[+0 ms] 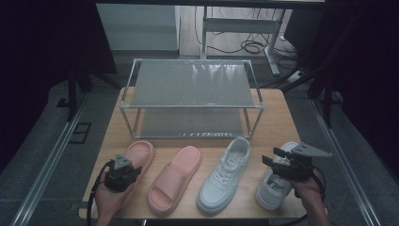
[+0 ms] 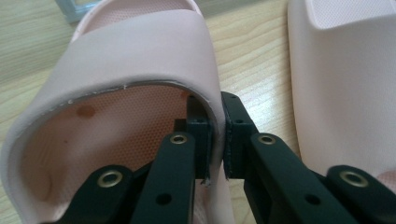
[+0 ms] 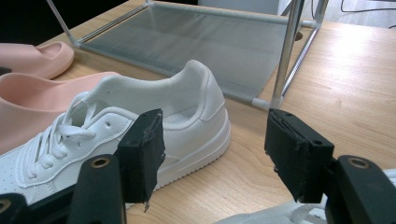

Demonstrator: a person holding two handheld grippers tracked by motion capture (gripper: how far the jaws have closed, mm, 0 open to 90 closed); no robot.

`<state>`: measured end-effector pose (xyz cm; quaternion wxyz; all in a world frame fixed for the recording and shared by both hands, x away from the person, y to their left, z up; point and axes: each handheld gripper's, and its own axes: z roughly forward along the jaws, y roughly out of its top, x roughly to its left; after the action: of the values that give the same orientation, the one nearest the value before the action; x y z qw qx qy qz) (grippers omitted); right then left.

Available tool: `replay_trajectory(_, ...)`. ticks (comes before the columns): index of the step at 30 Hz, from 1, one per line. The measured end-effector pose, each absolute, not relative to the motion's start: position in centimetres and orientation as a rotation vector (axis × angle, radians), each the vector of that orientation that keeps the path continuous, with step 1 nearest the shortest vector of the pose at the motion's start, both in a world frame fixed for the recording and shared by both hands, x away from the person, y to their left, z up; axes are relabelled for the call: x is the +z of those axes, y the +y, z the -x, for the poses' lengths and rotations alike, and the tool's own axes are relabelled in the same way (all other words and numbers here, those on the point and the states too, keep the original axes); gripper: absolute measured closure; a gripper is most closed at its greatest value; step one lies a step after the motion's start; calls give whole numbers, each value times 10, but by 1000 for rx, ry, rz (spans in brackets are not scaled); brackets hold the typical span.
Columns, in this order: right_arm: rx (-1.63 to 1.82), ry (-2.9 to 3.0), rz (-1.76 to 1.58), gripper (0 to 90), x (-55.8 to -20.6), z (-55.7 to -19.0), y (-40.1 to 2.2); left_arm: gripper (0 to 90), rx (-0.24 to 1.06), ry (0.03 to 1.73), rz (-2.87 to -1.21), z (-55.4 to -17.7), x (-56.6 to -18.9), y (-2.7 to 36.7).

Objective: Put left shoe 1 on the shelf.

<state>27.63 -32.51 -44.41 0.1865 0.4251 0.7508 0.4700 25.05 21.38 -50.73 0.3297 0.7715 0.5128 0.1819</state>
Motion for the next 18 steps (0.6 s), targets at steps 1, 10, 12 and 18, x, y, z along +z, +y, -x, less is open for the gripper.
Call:
replay_trajectory(1, 1321, 2115, -1199, 379, -444, -277, -325, 847, 482, 1347, -2018, -250, -506, 214)
replay_trajectory(10, 1332, 2077, -1193, 381, -439, -273, -328, 850, 516, 1285, -2011, -244, -476, 215)
replay_trajectory(12, 1333, 2077, -1191, 381, -439, -273, -327, 850, 505, 1264, -2002, -245, -470, 214)
replay_trajectory(18, 1328, 2087, -1185, 381, -439, -274, -326, 849, 475, 1226, -1990, -252, -461, 210)
